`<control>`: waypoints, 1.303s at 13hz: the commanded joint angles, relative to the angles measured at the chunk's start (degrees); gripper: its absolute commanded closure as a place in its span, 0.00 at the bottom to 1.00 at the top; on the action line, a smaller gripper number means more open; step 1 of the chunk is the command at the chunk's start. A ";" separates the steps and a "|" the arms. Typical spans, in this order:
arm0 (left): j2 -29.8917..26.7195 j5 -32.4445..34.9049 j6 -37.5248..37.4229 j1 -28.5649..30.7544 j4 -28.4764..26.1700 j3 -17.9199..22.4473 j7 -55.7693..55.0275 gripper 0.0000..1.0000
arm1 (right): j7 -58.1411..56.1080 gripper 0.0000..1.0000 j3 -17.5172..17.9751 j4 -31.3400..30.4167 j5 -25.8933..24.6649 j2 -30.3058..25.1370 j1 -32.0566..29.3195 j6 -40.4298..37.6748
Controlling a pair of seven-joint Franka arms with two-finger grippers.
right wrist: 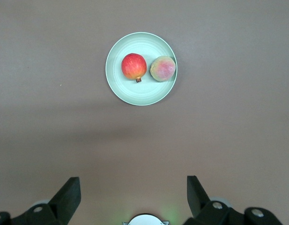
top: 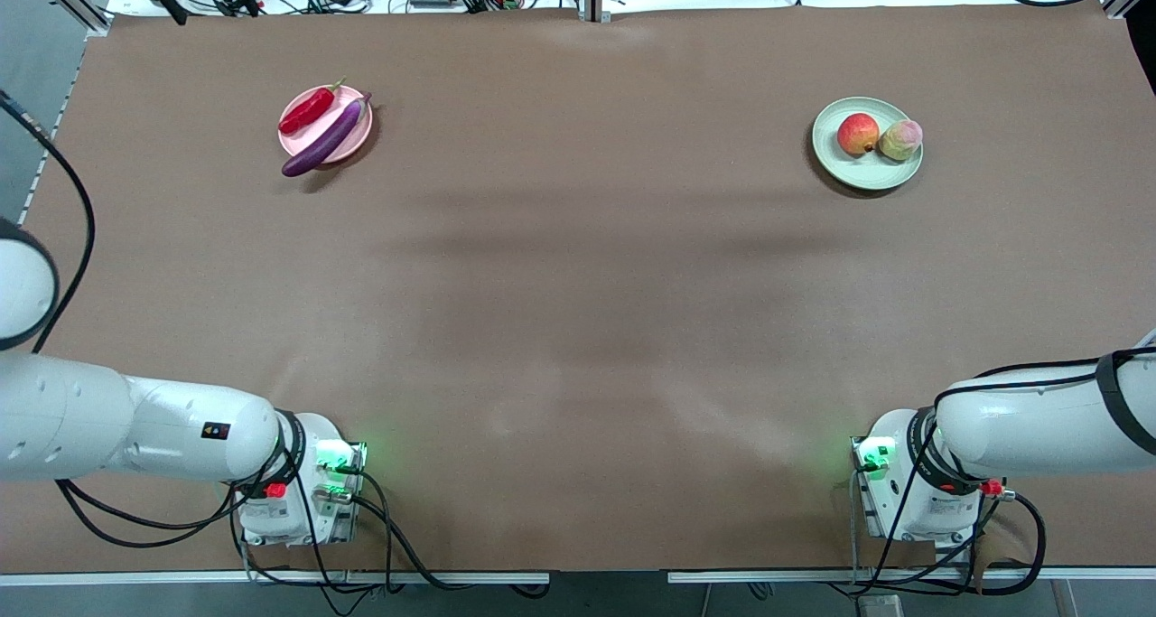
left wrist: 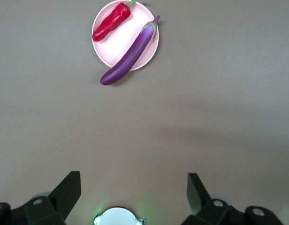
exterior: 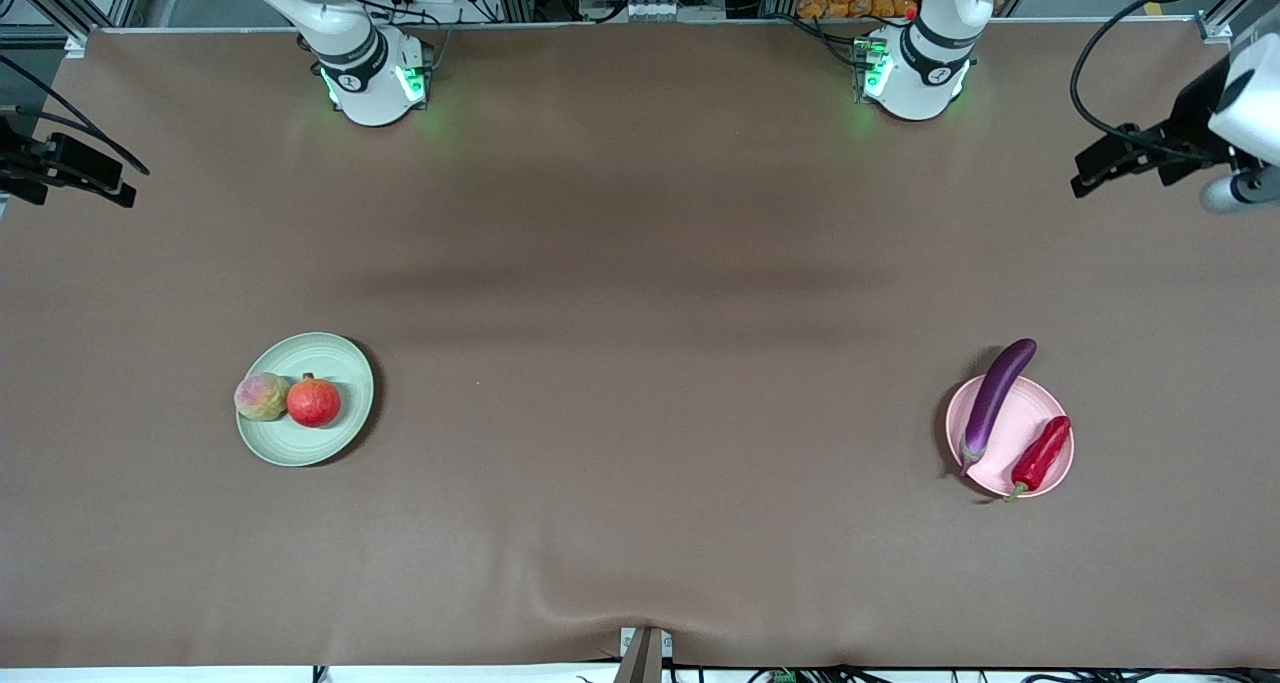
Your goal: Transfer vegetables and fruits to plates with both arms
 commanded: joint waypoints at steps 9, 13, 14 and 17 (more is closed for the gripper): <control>-3.49 -0.28 -1.37 2.31 -0.50 -2.70 1.92 0.00 | -0.52 0.00 0.11 2.35 4.47 -0.06 -4.22 -3.34; -3.49 -0.10 -2.51 2.40 -0.41 -4.01 1.83 0.00 | -0.52 0.00 0.37 2.44 4.73 -0.06 -3.70 -2.90; -3.49 -0.10 -2.51 2.48 -0.41 -4.28 1.83 0.00 | -0.52 0.00 0.63 2.61 4.82 -0.06 -3.35 -2.90; -3.32 -0.10 -2.51 2.48 -0.50 -5.07 1.74 0.00 | -0.61 0.00 0.81 2.97 4.73 -0.06 -2.47 -2.90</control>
